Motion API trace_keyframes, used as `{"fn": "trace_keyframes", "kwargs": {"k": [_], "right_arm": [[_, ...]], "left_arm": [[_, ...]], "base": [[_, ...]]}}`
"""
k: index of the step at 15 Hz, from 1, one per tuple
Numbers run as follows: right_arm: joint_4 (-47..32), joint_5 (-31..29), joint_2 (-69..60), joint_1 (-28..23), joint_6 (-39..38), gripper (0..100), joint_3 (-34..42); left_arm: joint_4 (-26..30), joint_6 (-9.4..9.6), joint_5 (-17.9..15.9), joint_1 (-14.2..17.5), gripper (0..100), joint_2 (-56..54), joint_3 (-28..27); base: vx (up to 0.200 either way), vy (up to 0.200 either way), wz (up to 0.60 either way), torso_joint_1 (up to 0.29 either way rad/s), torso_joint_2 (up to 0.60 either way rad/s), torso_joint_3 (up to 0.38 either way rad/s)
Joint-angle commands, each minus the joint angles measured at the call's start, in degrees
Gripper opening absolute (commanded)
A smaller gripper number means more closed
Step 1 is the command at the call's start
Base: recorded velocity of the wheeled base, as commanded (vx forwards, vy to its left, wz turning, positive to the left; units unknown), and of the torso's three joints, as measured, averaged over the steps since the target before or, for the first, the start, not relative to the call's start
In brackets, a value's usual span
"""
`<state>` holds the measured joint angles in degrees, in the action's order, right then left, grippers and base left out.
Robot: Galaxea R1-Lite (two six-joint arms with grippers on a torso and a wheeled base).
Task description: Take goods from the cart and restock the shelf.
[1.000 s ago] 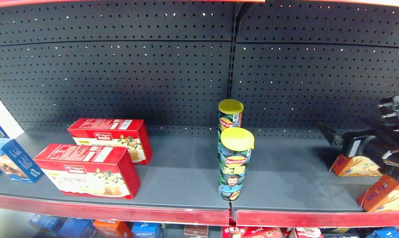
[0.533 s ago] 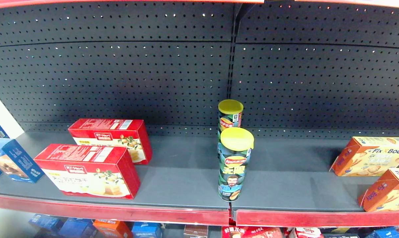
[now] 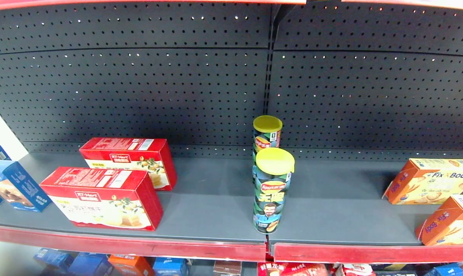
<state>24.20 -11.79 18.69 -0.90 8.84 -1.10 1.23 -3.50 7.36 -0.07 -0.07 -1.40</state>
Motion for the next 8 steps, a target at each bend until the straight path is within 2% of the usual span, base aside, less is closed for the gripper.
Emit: {"fn": "trace_keyframes", "kwargs": {"k": [1,3,8], "right_arm": [[-14.35,-0.16,-15.35,-0.86,-1.10,100,1.10],[-21.39,0.27,-18.69,0.99,-2.51,100,0.92],[-20.24,0.36,-18.69,0.99,-4.27,100,1.01]], "left_arm": [[0.00,-0.02,0.02,-0.01,100,0.07,0.00],[0.00,-0.10,0.02,-0.01,100,0.07,0.00],[0.00,-0.02,0.02,-0.01,100,0.07,0.00]], "base": [[0.000,0.000,0.00,0.000,0.00,0.000],[0.000,0.000,0.00,0.000,0.00,0.000],[0.000,0.000,0.00,0.000,0.00,0.000]]}}
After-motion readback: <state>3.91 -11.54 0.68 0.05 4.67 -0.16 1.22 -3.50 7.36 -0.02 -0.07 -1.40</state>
